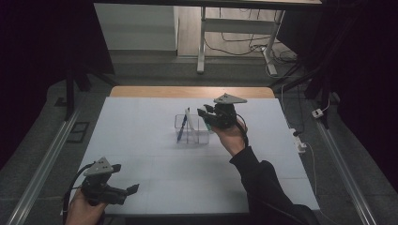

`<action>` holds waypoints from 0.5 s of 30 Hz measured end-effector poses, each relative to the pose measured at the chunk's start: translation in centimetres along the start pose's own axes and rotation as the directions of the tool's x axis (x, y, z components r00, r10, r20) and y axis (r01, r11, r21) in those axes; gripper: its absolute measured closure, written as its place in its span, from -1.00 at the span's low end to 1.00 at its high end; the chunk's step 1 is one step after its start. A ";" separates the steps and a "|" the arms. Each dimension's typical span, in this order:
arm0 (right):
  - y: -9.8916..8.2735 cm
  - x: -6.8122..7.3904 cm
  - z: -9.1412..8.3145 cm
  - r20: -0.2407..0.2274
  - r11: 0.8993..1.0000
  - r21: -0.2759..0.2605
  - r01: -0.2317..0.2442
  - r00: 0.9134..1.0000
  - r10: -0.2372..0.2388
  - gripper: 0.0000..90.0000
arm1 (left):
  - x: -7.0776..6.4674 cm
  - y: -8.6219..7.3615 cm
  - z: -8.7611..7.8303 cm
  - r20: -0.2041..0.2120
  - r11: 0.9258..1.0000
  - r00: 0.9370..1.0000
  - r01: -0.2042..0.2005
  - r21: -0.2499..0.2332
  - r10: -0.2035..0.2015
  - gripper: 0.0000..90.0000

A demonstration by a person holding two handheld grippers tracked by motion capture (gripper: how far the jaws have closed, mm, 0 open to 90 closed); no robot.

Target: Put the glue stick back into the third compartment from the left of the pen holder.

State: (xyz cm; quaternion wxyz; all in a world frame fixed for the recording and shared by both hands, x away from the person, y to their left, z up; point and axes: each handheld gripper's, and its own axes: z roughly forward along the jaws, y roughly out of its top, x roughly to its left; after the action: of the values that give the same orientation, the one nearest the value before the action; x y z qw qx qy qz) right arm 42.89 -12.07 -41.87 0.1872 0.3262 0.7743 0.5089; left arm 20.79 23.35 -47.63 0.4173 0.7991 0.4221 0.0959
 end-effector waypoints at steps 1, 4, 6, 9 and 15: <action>0.0 0.0 0.3 0.002 1.000 -0.006 -0.001 1.000 0.001 0.46 | 0.0 0.0 0.0 0.003 1.000 1.000 0.002 -0.001 -0.002 -1.00; 0.0 -0.1 1.0 0.010 1.000 -0.015 0.003 1.000 -0.003 0.46 | 0.1 0.0 0.0 0.004 1.000 1.000 0.003 -0.004 -0.003 -1.00; 0.0 -0.2 1.4 0.015 1.000 -0.020 0.006 1.000 -0.006 0.46 | 0.1 0.0 -0.1 0.007 1.000 1.000 0.006 -0.005 -0.006 -1.00; 0.0 -0.3 2.0 0.021 1.000 -0.030 0.005 1.000 -0.004 0.46 | 0.1 -0.1 -0.1 0.002 1.000 1.000 0.006 0.006 -0.006 -1.00; -0.2 -0.3 3.0 0.031 0.999 -0.046 0.013 0.999 -0.012 0.46 | 0.2 -0.2 -0.2 0.000 1.000 1.000 0.009 0.005 -0.009 -1.00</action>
State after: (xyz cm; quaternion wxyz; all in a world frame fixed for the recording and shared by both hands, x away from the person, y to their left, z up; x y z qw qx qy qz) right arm 44.92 -10.36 -43.34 0.2097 0.3246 0.7616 0.5203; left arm 20.71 23.70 -47.63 0.4159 0.7981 0.4260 0.0928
